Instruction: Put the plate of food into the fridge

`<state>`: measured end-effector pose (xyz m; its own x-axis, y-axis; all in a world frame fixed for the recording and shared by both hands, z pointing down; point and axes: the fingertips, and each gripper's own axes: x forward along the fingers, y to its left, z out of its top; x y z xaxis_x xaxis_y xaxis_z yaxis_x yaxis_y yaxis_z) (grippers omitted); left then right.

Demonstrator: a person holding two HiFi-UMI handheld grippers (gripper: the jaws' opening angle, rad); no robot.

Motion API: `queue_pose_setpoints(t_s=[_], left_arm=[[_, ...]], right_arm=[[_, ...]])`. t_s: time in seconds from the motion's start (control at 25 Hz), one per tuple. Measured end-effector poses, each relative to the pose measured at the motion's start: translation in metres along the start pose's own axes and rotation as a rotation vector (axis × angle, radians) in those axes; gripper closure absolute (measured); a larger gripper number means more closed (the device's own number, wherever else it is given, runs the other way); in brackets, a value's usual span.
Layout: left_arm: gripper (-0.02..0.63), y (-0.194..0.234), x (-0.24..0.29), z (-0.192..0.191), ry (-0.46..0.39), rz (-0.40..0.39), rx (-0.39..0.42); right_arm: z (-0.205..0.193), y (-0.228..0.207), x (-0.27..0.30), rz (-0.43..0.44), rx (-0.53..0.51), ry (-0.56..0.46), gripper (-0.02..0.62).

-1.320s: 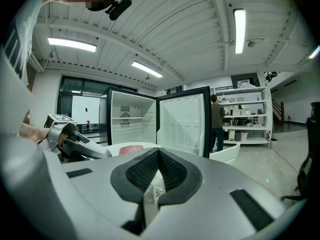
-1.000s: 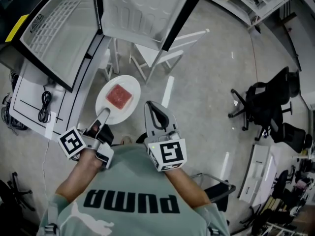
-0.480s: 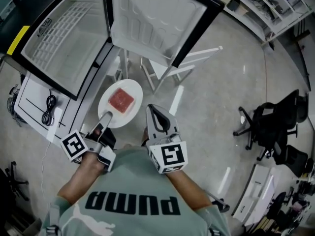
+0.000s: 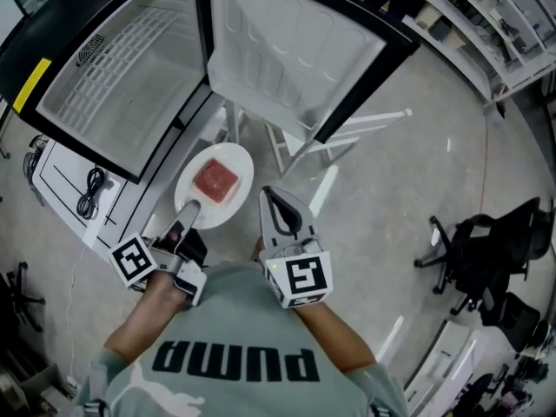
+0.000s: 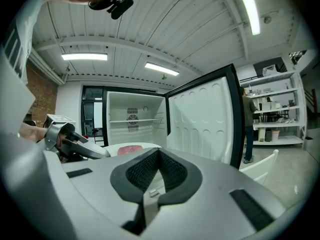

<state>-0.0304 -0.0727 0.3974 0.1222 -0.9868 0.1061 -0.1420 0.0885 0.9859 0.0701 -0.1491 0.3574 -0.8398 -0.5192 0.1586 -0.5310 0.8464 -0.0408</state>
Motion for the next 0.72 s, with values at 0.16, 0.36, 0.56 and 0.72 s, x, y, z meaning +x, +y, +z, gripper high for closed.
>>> queue_pose_setpoints(t_s=[0.16, 0.36, 0.56, 0.72], left_arm=[[0.569, -0.001, 0.011, -0.002, -0.026, 0.009, -0.001], [0.569, -0.003, 0.023, -0.008, -0.059, 0.016, -0.002], [0.569, -0.006, 0.036, -0.019, -0.086, 0.022, -0.003], [0.569, -0.009, 0.045, -0.029, -0.106, 0.026, -0.002]], right_arm=[[0.0, -0.012, 0.006, 0.03, 0.0, 0.005, 0.592], [0.0, -0.028, 0.01, 0.064, -0.003, 0.004, 0.591], [-0.001, -0.043, 0.008, 0.098, -0.008, 0.005, 0.591], [-0.004, -0.056, 0.006, 0.122, -0.002, 0.004, 0.591]])
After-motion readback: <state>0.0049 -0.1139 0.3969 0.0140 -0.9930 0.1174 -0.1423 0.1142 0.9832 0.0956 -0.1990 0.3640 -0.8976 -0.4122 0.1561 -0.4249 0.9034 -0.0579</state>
